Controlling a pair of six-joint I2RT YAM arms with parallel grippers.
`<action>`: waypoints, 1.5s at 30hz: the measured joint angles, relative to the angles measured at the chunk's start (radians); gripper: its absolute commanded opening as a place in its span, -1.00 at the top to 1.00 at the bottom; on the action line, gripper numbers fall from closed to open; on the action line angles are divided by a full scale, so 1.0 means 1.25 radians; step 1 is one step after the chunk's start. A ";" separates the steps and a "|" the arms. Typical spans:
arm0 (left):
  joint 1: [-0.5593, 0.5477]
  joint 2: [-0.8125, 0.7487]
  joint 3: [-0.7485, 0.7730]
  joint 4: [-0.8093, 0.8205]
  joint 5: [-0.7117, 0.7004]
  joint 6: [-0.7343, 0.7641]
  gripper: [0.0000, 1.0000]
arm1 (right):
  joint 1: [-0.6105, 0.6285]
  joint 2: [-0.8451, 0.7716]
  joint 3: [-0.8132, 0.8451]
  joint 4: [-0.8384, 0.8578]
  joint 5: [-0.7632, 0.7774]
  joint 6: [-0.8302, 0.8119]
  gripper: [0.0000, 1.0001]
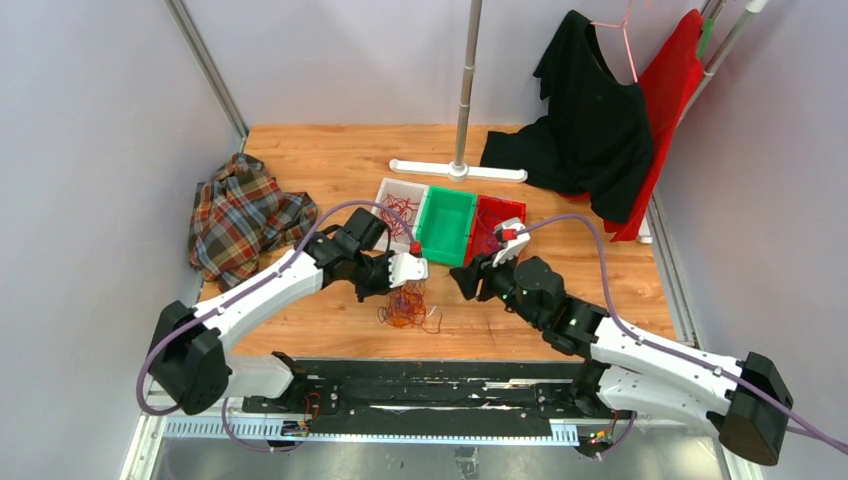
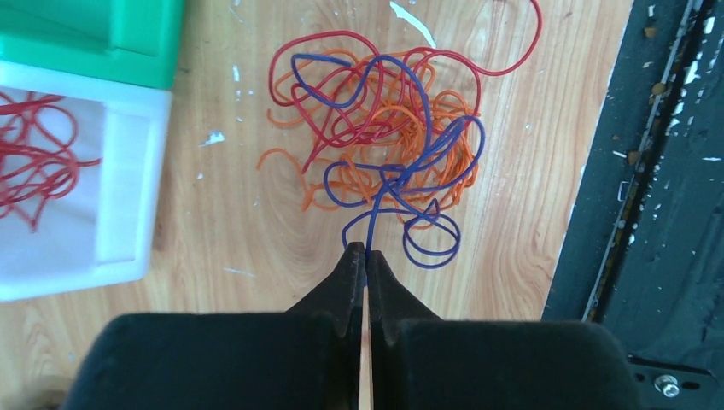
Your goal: Untangle the cables
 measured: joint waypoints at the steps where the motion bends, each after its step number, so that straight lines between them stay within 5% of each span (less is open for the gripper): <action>1: 0.000 -0.012 0.008 -0.014 0.000 0.000 0.99 | 0.014 0.010 0.000 0.020 -0.007 -0.009 -0.02; 14: 0.000 -0.214 0.180 -0.196 0.028 -0.039 0.99 | 0.167 0.167 0.015 0.274 -0.125 -0.123 -0.20; 29: 0.000 -0.255 0.377 -0.319 0.051 -0.083 0.99 | 0.180 0.295 0.216 0.326 -0.191 -0.185 -0.18; 39: 0.000 -0.291 0.441 -0.359 0.065 -0.110 0.99 | 0.180 0.399 0.224 0.378 -0.115 -0.197 -0.06; 45: 0.000 -0.297 0.497 -0.394 0.065 -0.098 0.99 | 0.180 0.431 0.223 0.406 -0.104 -0.197 -0.17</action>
